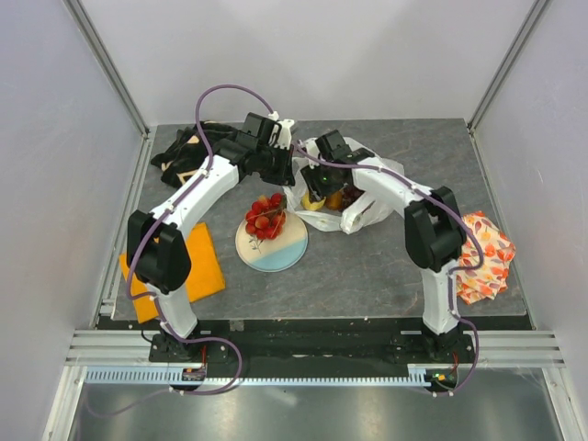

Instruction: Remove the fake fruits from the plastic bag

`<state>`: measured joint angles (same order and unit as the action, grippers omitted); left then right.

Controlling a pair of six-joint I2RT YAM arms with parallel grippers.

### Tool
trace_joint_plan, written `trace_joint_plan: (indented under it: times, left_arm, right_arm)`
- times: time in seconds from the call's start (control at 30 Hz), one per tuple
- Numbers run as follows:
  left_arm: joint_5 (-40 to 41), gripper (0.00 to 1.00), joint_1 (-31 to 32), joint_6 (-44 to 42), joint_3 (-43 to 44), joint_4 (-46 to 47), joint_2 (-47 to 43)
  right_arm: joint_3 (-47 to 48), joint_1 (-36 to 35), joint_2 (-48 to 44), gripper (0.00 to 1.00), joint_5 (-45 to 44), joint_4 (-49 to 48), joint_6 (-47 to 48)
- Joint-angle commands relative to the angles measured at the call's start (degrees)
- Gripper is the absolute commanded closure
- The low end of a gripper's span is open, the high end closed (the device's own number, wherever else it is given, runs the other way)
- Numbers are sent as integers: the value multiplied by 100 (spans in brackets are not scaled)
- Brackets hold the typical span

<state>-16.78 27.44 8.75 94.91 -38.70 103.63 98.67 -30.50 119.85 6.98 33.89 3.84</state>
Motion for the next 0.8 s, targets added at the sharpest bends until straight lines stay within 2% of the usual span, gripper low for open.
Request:
trace_joint_plan:
  times: [0.0, 0.17, 0.2, 0.23, 0.33, 0.4, 0.43, 0.5, 0.6, 0.77]
  left_arm:
    - [-28, 98, 24, -93, 326, 108, 166]
    - [60, 96, 25, -198, 563, 108, 254]
    - [78, 89, 24, -199, 598, 117, 262]
    - [87, 67, 24, -216, 685, 108, 263]
    - [78, 42, 16, -339, 905, 99, 175]
    - [-35, 35, 7, -549, 1011, 99, 87]
    - [-54, 29, 16, -681, 1107, 117, -35]
    - [-36, 22, -19, -743, 1196, 117, -167]
    - [78, 18, -89, -840, 1240, 134, -405]
    - [288, 18, -160, -1147, 1038, 126, -870]
  right_arm:
    - [-383, 211, -1577, 56, 451, 117, 589]
    - [-1243, 238, -2929, 58, 1136, 223, 1285]
    - [-1332, 238, -3098, 58, 1208, 284, 1339]
    - [-1411, 238, -3247, 58, 1339, 294, 1435]
    - [-1632, 211, -3731, 57, 1990, 320, 1672]
    - [-1667, 141, -3846, 58, 2324, 355, 1795]
    - [-1693, -24, -3847, 58, 2343, 355, 1866]
    - [-1746, -305, -3742, 58, 2456, 408, 2120]
    - [-1799, -544, -3452, 59, 2737, 443, 2262]
    - [-1711, -685, -2811, 60, 2887, 452, 2289]
